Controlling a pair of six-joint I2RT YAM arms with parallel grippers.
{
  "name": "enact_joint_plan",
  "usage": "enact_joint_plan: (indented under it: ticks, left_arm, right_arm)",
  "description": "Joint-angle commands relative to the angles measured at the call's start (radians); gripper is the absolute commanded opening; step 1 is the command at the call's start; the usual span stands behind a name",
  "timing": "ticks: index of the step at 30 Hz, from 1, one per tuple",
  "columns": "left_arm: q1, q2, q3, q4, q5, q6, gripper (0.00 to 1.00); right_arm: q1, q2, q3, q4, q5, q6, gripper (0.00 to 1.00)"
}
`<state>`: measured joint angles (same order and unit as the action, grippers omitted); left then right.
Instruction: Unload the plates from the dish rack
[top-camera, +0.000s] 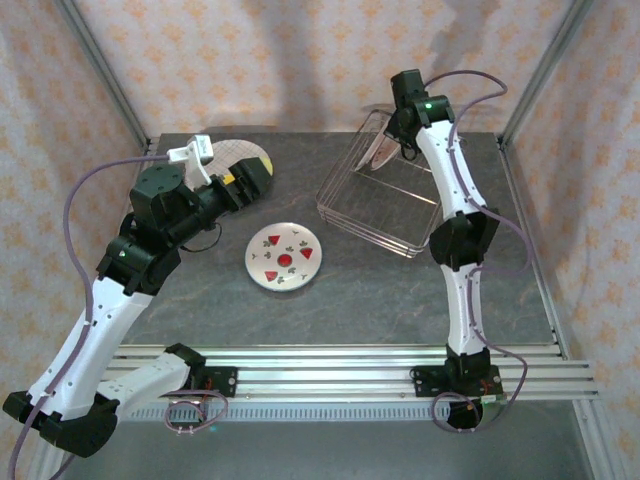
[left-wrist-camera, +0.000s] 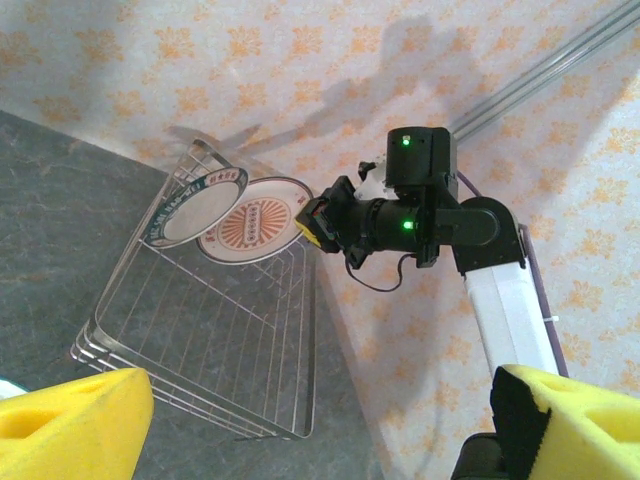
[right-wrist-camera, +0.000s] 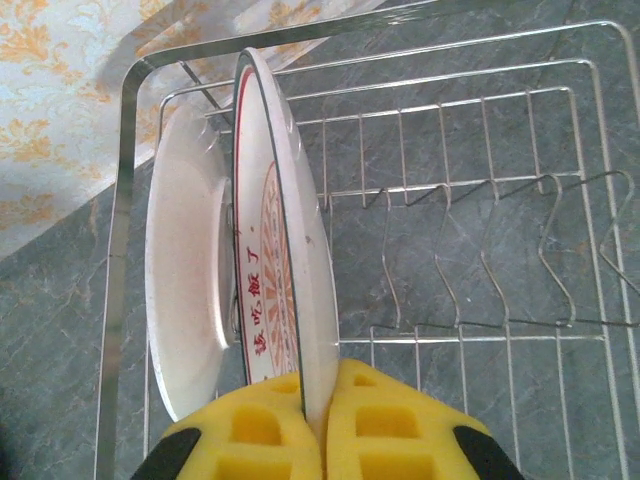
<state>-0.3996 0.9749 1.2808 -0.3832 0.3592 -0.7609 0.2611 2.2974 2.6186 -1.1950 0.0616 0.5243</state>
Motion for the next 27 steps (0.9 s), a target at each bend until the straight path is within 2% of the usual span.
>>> enact_joint_plan:
  ticks: [1,9,16,27]
  left_arm:
    - [-0.005,-0.005,-0.009,0.044,0.010,-0.003,0.88]
    - [-0.007,0.005,-0.006,0.080,0.027,-0.027,0.88]
    - [-0.021,0.023,0.005,0.114,0.032,-0.043,0.88]
    - [-0.084,0.081,0.032,0.162,0.031,-0.055,0.88]
  right_arm:
    - [0.010,-0.102,0.040,-0.020,0.021,0.026,0.05]
    - [0.008,-0.229,-0.060,-0.084,0.055,0.030,0.00]
    - [0.008,-0.335,-0.095,-0.165,0.100,0.031,0.00]
    - [-0.005,-0.588,-0.272,-0.208,0.115,0.033,0.00]
